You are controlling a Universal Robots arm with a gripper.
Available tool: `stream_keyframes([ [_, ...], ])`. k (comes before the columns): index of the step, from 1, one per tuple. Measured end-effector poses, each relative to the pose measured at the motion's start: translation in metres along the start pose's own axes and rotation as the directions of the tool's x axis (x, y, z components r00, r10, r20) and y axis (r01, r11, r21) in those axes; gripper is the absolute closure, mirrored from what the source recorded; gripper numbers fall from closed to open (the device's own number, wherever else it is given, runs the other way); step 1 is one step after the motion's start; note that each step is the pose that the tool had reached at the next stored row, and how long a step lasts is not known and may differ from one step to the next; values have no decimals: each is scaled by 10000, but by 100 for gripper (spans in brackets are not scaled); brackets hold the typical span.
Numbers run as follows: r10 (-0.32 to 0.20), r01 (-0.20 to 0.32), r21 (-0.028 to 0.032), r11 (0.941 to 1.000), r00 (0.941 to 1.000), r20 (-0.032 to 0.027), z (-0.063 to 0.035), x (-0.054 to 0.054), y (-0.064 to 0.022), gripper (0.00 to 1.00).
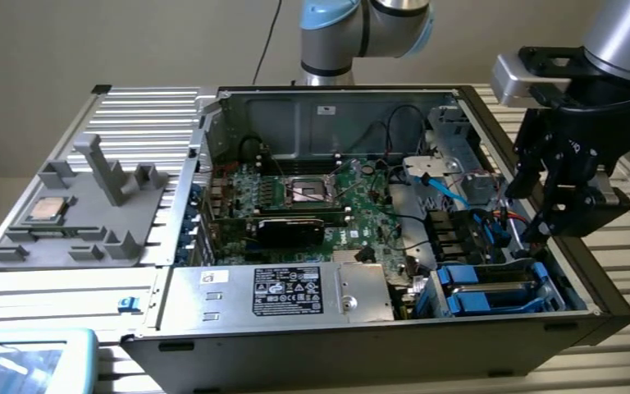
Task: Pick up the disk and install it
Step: 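Insert the first disk wire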
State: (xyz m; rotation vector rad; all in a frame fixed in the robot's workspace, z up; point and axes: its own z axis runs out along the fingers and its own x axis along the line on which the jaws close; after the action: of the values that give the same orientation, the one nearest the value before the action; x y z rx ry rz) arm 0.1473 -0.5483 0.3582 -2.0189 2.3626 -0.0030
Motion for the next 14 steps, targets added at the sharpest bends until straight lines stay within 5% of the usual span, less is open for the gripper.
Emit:
stream_keyframes([
  [4,268,-268,65,9996,9996,5,9,1,8,36],
  [10,308,-311,489,9983,9995,66,9,-14,42,36],
  [14,349,-350,515,9981,9994,38,28,-6,127,36],
])
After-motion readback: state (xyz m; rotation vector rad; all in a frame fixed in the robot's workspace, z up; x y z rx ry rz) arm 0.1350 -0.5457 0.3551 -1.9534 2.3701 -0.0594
